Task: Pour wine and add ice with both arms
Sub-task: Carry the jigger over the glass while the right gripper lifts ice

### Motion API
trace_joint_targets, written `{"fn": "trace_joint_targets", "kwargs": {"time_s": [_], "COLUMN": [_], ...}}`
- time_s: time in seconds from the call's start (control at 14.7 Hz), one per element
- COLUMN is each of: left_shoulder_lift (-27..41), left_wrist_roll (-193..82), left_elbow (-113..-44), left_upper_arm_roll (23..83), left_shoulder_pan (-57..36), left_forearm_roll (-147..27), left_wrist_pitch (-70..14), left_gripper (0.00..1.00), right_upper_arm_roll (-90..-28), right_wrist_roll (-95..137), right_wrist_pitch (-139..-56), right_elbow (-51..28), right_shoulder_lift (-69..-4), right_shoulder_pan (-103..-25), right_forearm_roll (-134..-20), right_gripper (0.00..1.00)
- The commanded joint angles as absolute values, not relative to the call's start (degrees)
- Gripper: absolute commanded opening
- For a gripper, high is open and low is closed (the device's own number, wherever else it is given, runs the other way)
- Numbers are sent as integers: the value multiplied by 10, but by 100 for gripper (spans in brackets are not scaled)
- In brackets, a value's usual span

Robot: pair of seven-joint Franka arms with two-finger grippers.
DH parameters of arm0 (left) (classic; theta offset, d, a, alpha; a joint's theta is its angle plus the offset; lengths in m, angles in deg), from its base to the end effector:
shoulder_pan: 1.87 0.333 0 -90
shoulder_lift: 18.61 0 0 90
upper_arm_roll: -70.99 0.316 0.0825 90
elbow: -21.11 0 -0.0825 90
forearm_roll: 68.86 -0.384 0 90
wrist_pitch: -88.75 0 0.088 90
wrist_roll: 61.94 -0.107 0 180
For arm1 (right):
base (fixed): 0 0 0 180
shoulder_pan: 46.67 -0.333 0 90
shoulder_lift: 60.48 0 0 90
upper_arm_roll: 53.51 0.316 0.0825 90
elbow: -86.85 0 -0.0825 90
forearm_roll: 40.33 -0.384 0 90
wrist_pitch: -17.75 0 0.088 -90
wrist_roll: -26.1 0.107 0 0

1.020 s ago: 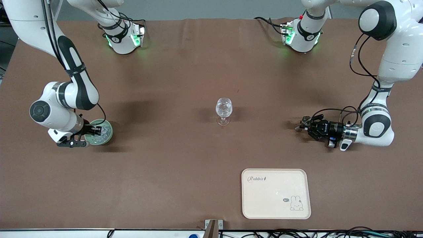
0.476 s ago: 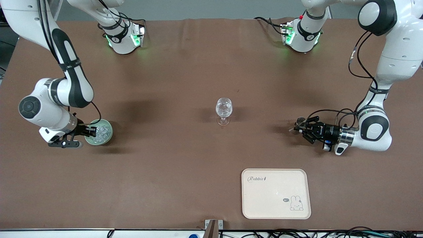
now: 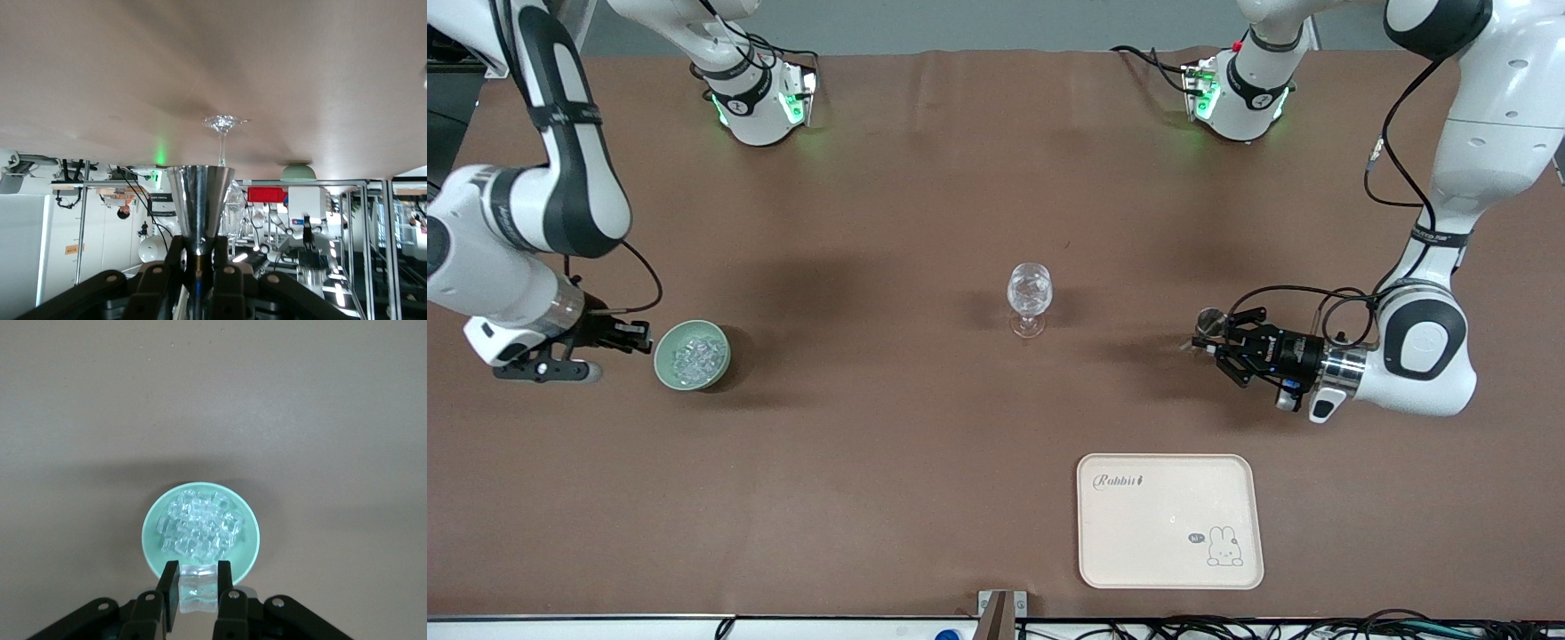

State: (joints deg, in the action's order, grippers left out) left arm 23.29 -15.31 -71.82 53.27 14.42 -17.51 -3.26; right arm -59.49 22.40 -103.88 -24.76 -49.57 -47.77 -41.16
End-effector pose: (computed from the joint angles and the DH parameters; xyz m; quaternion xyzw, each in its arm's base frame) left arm 0.6300 -0.0735 0.2244 0.6682 0.4559 -0.4903 0.3244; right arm 0.5933 -0.0479 0.3830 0.9999 -0.0133 -0.0075 0.0032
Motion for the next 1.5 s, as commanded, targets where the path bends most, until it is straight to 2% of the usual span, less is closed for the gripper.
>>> {"fn": "trace_joint_targets", "kwargs": {"time_s": [0.0,0.34,0.54,1.02,1.43], "left_shoulder_lift": [176,137,123,82,59], "left_wrist_roll": [-112,-48,-3,76,142], "left_elbow": [-750,-768,-776,-797,-813], "left_upper_arm_roll": [536,505,471,452,451], "left_shoulder_pan": [111,99,99,45,2], "left_forearm_roll": [-164,-156,-157,-166,-225], "left_wrist_pitch": [-61,-83,-118,-194,-249], "left_gripper": [1,1,1,1,1], "right_upper_arm_roll": [-592,-590,-589,-587,-587], "right_wrist_roll": [228,228,228,221,221], "right_wrist_pitch": [-965,-831,-774,-723,-718], "right_elbow": [-207,-116,-87,-105,-79], "right_shoulder_lift": [-530,-558,-577,-650,-644], "right_shoulder_pan": [-474,-476,-479,-479,-480], "right_forearm_roll": [-412,-411,-411,-411,-410], "right_gripper": [5,5,5,5,5]}}
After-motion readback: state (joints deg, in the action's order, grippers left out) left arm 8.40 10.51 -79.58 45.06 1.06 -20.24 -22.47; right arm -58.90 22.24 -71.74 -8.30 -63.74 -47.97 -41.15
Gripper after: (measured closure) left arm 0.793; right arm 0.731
